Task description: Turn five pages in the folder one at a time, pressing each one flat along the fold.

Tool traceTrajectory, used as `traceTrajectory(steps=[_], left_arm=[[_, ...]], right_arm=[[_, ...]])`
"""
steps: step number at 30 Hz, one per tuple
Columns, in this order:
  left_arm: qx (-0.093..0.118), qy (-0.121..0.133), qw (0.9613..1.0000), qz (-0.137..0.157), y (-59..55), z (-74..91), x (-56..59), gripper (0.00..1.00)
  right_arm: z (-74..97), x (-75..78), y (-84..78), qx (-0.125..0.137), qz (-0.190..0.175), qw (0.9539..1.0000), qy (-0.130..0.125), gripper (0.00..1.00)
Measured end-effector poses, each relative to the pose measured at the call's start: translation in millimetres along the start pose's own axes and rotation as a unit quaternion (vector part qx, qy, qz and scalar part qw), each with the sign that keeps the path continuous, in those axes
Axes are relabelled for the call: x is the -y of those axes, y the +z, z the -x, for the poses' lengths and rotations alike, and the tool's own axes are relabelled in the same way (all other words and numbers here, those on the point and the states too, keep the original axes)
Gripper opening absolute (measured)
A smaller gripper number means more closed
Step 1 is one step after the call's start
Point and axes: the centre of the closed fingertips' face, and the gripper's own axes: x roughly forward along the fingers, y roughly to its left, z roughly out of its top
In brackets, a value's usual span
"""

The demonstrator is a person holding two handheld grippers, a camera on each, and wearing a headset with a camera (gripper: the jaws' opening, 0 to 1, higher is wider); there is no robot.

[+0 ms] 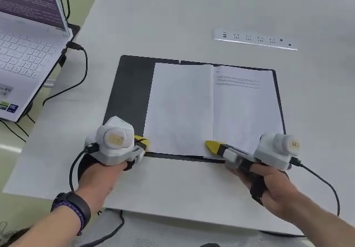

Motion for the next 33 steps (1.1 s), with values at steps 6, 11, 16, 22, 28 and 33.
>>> traceTrajectory(steps=[6,11,16,22,28,33], left_arm=[[0.002,-0.006,0.9999,0.013,-0.3,0.9,-0.9,0.00],[0.001,-0.004,0.9998,0.017,-0.3,1.1,-0.8,0.00],[0.000,-0.005,0.9997,0.024,-0.3,1.4,-1.1,0.00],[-0.002,-0.006,0.9990,0.045,0.1,2.1,0.0,0.00],[-0.006,-0.014,0.9986,0.050,4.6,1.4,4.8,0.03],[0.001,-0.024,0.9990,0.038,17.0,6.1,15.0,0.12]], right_arm=[[1.1,-2.7,-3.7,0.002,-0.002,1.0000,-0.003,0.00],[2.4,-4.5,-10.3,-0.002,0.003,1.0000,-0.004,0.00],[3.4,-5.7,-12.2,0.000,0.001,1.0000,-0.010,0.00],[5.9,-9.7,-14.4,-0.002,0.010,0.9998,-0.016,0.00],[11.3,-13.6,-17.1,-0.012,0.038,0.9991,-0.014,0.00],[23.1,-16.3,-5.6,-0.002,0.055,0.9983,-0.020,0.08]])
